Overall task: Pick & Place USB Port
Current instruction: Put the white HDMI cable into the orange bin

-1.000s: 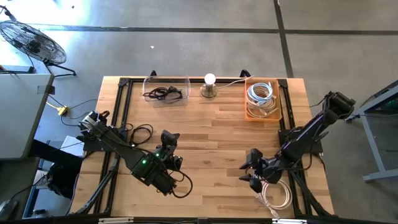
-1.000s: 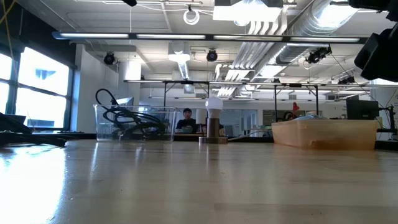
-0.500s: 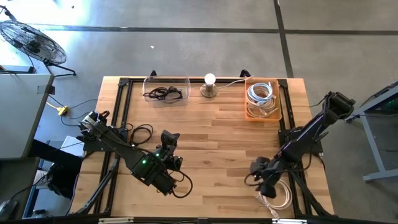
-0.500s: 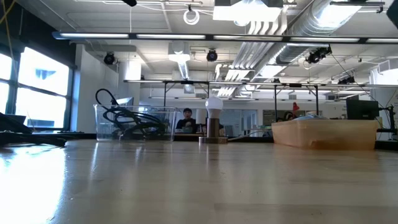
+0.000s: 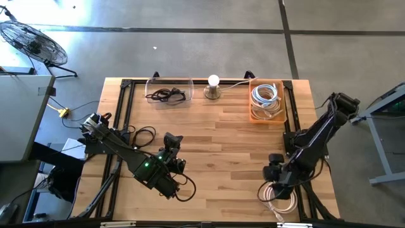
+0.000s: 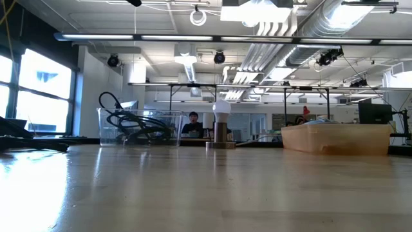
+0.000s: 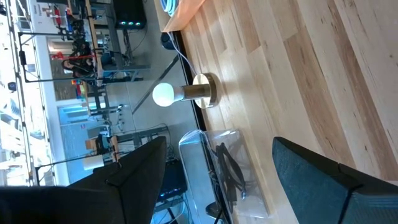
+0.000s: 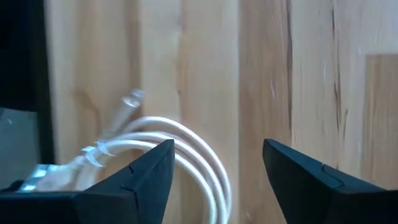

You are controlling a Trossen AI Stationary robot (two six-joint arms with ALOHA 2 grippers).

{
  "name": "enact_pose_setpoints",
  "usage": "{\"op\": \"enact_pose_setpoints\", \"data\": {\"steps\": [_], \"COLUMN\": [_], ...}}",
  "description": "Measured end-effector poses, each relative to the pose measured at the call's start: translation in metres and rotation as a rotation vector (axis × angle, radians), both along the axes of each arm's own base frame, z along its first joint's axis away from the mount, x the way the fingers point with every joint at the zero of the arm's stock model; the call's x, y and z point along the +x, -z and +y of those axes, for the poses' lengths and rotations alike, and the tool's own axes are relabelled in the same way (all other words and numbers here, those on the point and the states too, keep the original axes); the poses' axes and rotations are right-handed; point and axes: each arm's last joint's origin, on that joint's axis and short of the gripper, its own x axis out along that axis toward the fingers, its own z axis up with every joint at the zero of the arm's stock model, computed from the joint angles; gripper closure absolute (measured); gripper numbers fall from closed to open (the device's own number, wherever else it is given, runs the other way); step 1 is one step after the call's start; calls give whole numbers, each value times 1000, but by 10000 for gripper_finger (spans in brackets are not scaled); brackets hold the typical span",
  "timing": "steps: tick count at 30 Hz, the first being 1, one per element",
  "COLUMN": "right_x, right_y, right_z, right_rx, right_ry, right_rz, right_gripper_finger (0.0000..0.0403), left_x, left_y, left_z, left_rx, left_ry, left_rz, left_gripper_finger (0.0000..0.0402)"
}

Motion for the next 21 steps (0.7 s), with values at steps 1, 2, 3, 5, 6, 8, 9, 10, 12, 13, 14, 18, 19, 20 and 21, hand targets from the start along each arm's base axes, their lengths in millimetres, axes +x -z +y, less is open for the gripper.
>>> {"op": "enact_pose_setpoints", "data": {"steps": [1, 2, 3, 5, 6, 8, 9, 10, 12, 13, 14, 18, 19, 20, 21], "right_x": [0, -1, -1, -2, -2, -4, -4, -5, -5, -5, -5, -1, 1, 2, 3], "right_y": [-6, -12, -18, -31, -36, -43, -46, -47, -45, -43, -39, -18, -11, -5, 1], "right_z": [2, 5, 8, 15, 18, 23, 27, 30, 37, 40, 43, 57, 60, 63, 66], "right_rx": [0, -1, 1, 18, 25, 38, 41, 42, 24, 7, -7, -73, -99, -126, -159], "right_ry": [-3, -9, -18, -32, -38, -52, -59, -61, -52, -48, -46, -23, -25, -29, -35], "right_rz": [-6, -10, -18, -61, -83, -105, -106, -105, -81, -59, -31, 116, 150, 183, 213], "right_gripper_finger": [166, 166, 165, 164, 164, 164, 164, 164, 164, 163, 163, 163, 163, 163, 163], "left_x": [0, 0, 0, 0, 0, 0, 0, 0, 0, 0, 1, 1, 1, 1, 1], "left_y": [0, 0, 0, 0, 0, 0, 0, 0, 0, 0, 0, 1, 1, 1, 1], "left_z": [0, 0, 0, 0, 0, 0, 0, 0, 0, -1, -1, -1, -1, -1, -1], "left_rx": [0, 0, 0, 0, 0, -1, -4, -8, -11, -13, -15, -26, -26, -26, -26], "left_ry": [0, 0, 0, 0, 0, 0, 0, 0, 0, 0, 0, 0, 0, 0, 0], "left_rz": [0, 0, 0, 0, 0, 0, 1, 2, 0, -2, -1, 5, 4, 4, 4], "left_gripper_finger": [115, 115, 115, 115, 115, 115, 115, 115, 115, 115, 115, 115, 115, 115, 115]}}
